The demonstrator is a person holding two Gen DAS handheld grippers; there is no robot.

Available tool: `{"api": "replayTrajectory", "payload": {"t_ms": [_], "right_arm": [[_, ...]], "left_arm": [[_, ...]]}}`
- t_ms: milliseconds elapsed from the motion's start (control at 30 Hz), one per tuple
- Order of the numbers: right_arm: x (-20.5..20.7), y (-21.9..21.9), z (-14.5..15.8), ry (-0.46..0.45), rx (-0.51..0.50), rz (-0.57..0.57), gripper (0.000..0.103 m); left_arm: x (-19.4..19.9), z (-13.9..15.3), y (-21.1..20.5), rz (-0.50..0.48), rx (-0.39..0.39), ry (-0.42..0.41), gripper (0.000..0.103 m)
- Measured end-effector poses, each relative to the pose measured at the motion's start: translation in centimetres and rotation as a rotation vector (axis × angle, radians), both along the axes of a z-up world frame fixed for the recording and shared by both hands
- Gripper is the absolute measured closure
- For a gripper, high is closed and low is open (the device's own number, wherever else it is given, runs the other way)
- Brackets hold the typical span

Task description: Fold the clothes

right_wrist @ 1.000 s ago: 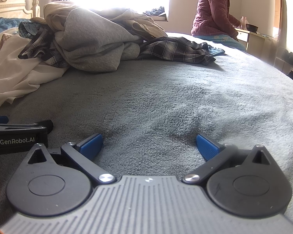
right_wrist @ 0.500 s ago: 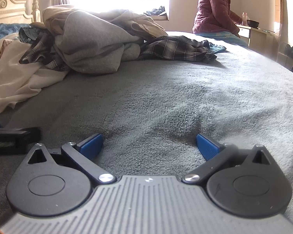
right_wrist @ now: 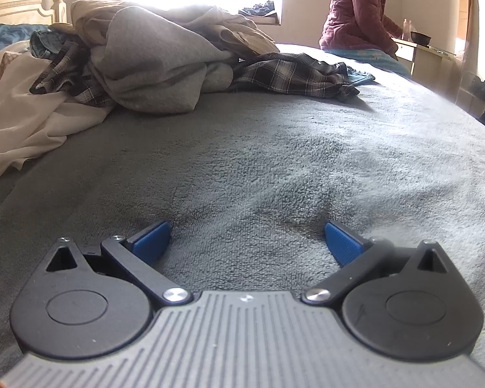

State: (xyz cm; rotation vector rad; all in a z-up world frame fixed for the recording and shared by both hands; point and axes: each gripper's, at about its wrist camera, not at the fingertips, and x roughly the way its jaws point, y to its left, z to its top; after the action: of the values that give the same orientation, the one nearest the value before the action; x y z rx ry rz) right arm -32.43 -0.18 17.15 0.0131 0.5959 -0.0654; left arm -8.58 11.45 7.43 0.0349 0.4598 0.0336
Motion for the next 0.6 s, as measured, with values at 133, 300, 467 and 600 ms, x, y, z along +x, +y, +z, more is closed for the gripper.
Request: {"api": "replayTrajectory", "payload": {"t_ms": [133,300,467,600], "right_arm": [[-2.1,1.4,2.0,-0.124,0.002,0.102,0.001],[-2.1,7.6,4.6,-0.226,-0.053,0.410,0.001],[2.6,11.2,3.9,-0.177,0.007,0.495,0.004],[6.3,11.4,5.0,-0.216,-0.015,0.505,0.005]], "left_arm": [[2.0,0.8,2.9,-0.024,-0.070,-0.004,0.000],[6.1,1.1,6.5,0.032,-0.170,0.037,0.001],[9.4,1.7,8.9,0.056,-0.221,0.035,0.004],[12.7,3.7,8.3,-0.002,-0.193,-0.011,0.004]]}}
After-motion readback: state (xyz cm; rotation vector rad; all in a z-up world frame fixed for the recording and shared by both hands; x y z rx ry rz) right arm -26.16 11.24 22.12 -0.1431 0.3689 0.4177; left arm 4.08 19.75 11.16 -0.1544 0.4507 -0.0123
